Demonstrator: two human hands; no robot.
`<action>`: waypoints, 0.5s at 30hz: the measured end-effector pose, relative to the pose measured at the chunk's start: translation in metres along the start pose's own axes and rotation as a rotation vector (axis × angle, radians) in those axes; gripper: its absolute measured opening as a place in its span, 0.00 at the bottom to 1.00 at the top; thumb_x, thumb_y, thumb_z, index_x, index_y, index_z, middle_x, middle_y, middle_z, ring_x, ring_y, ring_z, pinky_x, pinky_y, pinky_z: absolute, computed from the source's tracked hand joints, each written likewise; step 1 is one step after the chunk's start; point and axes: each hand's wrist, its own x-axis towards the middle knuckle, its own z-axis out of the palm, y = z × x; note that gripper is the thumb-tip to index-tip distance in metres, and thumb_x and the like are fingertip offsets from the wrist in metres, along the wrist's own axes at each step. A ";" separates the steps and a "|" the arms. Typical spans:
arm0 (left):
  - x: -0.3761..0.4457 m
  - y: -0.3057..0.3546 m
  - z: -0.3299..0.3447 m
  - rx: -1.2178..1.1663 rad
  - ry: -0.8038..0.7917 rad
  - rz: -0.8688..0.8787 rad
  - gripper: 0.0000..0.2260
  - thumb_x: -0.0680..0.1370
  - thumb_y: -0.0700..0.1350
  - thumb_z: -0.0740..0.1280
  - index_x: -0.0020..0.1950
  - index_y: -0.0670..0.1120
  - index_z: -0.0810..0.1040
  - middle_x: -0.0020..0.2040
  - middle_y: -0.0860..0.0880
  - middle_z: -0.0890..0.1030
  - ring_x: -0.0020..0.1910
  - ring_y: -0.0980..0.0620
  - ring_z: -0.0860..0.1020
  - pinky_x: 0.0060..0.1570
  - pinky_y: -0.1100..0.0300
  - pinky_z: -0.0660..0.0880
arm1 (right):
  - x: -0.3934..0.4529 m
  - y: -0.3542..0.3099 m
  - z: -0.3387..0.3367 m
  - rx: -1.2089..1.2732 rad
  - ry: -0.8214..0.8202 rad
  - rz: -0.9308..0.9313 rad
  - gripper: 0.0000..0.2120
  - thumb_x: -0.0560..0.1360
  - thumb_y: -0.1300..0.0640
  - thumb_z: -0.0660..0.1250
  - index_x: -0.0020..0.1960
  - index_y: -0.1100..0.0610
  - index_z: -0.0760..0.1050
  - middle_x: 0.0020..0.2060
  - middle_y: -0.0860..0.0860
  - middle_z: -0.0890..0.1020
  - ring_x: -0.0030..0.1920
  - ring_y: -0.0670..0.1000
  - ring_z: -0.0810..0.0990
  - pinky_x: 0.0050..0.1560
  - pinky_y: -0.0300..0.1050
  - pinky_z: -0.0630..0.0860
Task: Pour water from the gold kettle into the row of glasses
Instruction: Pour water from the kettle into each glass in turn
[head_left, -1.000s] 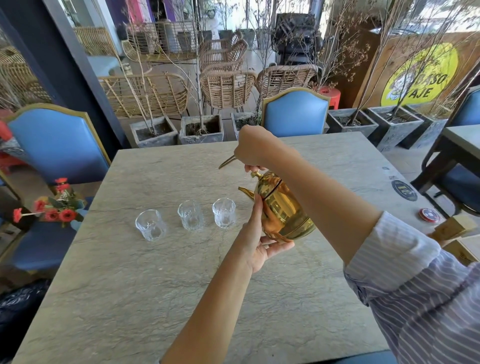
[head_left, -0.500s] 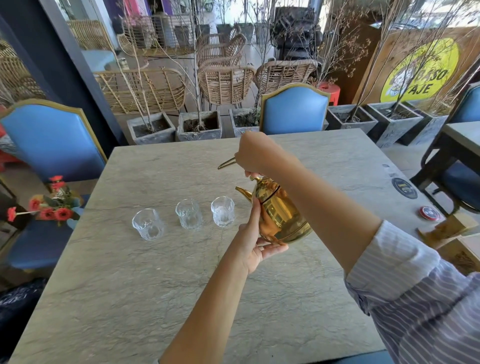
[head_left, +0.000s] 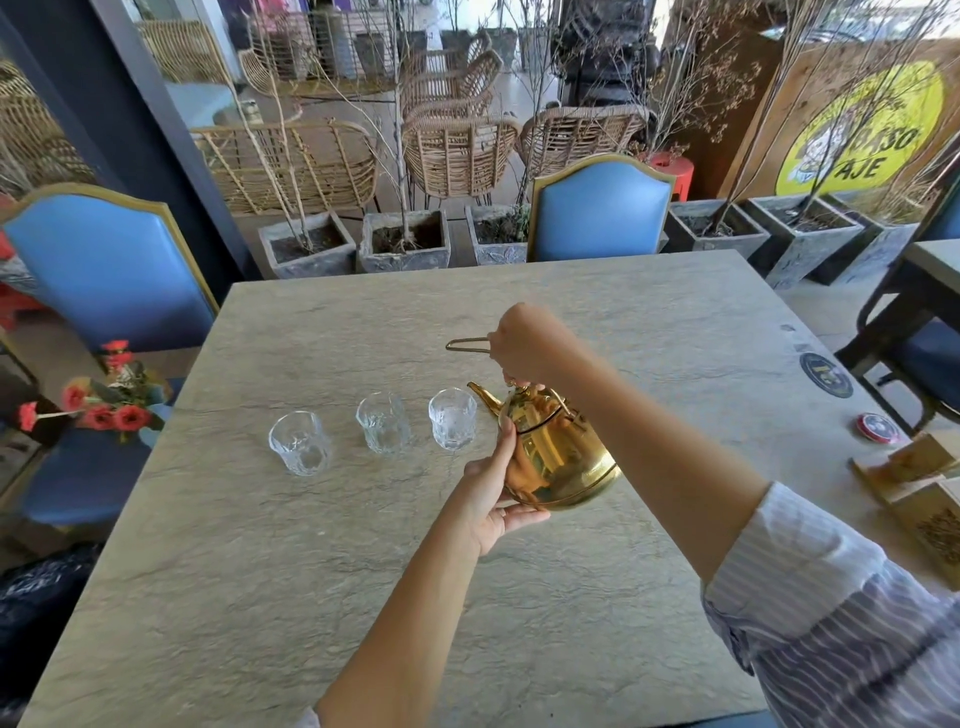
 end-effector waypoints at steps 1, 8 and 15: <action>0.001 0.000 -0.002 0.002 0.006 -0.001 0.26 0.72 0.65 0.69 0.56 0.43 0.77 0.57 0.39 0.82 0.57 0.39 0.81 0.55 0.38 0.80 | 0.001 0.001 0.001 0.006 -0.009 0.014 0.15 0.78 0.61 0.57 0.32 0.58 0.68 0.30 0.54 0.75 0.27 0.50 0.72 0.26 0.40 0.69; 0.003 0.004 -0.013 -0.005 0.045 0.024 0.28 0.70 0.63 0.72 0.59 0.44 0.77 0.60 0.39 0.81 0.53 0.41 0.81 0.53 0.37 0.80 | 0.003 0.004 0.009 0.077 -0.029 0.035 0.17 0.80 0.57 0.55 0.54 0.68 0.77 0.39 0.61 0.81 0.29 0.54 0.74 0.25 0.43 0.70; 0.001 0.012 -0.030 -0.050 0.101 0.042 0.29 0.70 0.63 0.73 0.60 0.42 0.77 0.59 0.38 0.81 0.52 0.40 0.81 0.52 0.37 0.81 | 0.003 -0.017 0.010 0.133 -0.031 -0.070 0.16 0.78 0.60 0.58 0.51 0.69 0.81 0.38 0.62 0.85 0.23 0.52 0.73 0.21 0.36 0.68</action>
